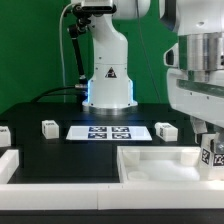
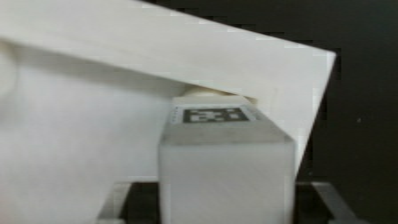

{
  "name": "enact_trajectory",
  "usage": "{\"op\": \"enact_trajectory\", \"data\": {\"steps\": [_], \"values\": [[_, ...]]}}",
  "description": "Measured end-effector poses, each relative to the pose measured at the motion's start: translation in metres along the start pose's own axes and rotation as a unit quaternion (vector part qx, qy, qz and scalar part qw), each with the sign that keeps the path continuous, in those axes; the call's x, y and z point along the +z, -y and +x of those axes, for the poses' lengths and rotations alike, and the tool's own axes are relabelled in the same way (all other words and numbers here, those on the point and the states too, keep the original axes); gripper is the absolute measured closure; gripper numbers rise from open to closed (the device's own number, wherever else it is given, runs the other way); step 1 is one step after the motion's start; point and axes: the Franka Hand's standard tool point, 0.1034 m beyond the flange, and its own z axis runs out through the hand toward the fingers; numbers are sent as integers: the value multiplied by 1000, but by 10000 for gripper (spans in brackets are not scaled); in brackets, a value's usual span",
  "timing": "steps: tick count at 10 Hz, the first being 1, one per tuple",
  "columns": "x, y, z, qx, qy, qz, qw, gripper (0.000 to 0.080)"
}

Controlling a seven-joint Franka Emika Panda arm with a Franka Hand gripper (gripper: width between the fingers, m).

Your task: Assemble square table

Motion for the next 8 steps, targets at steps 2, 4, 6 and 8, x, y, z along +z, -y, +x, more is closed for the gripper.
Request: {"op": "enact_trajectory", "data": {"steps": [2, 4, 6, 8], "values": [[0, -2, -1, 137, 5, 15, 990, 508], [0, -4, 1, 186, 7, 17, 982, 508], [0, -5, 3, 217, 7, 17, 976, 508], [0, -5, 2, 236, 6, 17, 972, 451]]}}
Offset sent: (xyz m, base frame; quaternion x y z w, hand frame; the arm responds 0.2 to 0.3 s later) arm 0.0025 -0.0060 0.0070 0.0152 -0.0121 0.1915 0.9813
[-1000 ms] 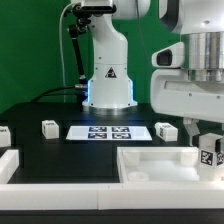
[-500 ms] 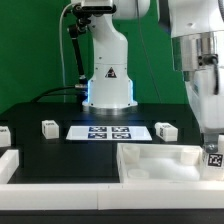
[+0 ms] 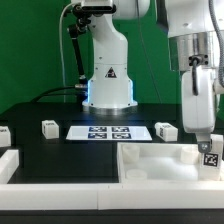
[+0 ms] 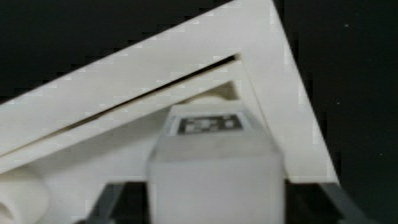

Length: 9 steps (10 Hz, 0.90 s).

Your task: Assemble square table

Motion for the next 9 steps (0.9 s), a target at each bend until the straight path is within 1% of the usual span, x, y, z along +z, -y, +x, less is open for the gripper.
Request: {"op": "enact_trajectory", "data": {"steps": [1, 2, 3, 4, 5, 6, 7, 9], "values": [[1, 0, 0, -11, 0, 0, 1000, 313], [1, -1, 0, -11, 0, -1, 1000, 204], [0, -1, -1, -15, 0, 0, 1000, 204], [-10, -4, -5, -33, 5, 2, 999, 161], [-30, -8, -7, -47, 13, 8, 999, 153], [-44, -11, -6, -47, 19, 18, 999, 153], [-54, -12, -7, -50, 23, 22, 998, 153], [-49, -13, -7, -53, 21, 19, 998, 151]]}}
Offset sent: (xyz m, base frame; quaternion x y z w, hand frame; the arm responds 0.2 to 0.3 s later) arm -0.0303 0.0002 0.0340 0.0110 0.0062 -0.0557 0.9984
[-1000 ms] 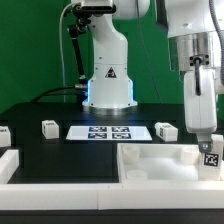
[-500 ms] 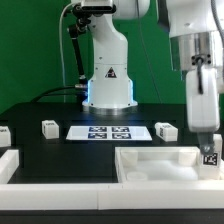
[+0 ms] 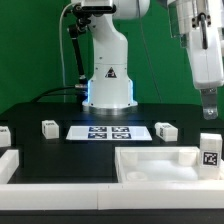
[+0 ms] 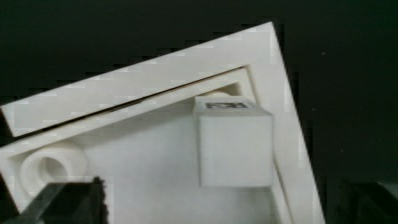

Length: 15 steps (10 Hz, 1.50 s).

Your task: Assemble square table

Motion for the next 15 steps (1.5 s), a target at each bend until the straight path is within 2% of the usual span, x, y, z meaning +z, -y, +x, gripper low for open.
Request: {"op": "enact_trajectory", "data": {"steps": [7, 8, 9, 10, 11, 15], "values": [[2, -1, 0, -16, -1, -1, 1000, 151], [-3, -3, -1, -51, 3, 1, 999, 151], [-7, -14, -2, -62, 4, -1, 998, 151], [-8, -24, -1, -105, 4, -7, 994, 151], [-7, -28, -1, -152, 2, -15, 988, 151], [-5, -28, -1, -293, 3, -13, 956, 151]]}}
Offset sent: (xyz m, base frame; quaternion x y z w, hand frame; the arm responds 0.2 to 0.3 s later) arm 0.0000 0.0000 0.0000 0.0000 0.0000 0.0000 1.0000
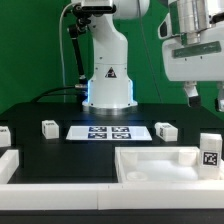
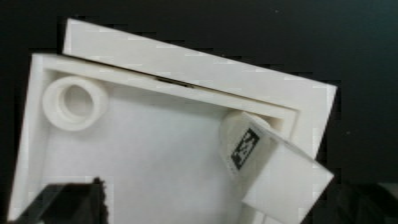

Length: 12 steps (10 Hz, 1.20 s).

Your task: Assemble square table

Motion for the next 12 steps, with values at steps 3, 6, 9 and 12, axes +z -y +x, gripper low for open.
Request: {"op": "enact_trajectory", "data": {"steps": [3, 6, 9, 12], "values": [[13, -11, -16, -130, -5, 13, 991, 151], [20, -18, -27, -239, -9, 15, 971, 151], [21, -19, -26, -323, -10, 14, 946, 151], [29, -39, -35, -423, 8, -9, 906, 151]]}}
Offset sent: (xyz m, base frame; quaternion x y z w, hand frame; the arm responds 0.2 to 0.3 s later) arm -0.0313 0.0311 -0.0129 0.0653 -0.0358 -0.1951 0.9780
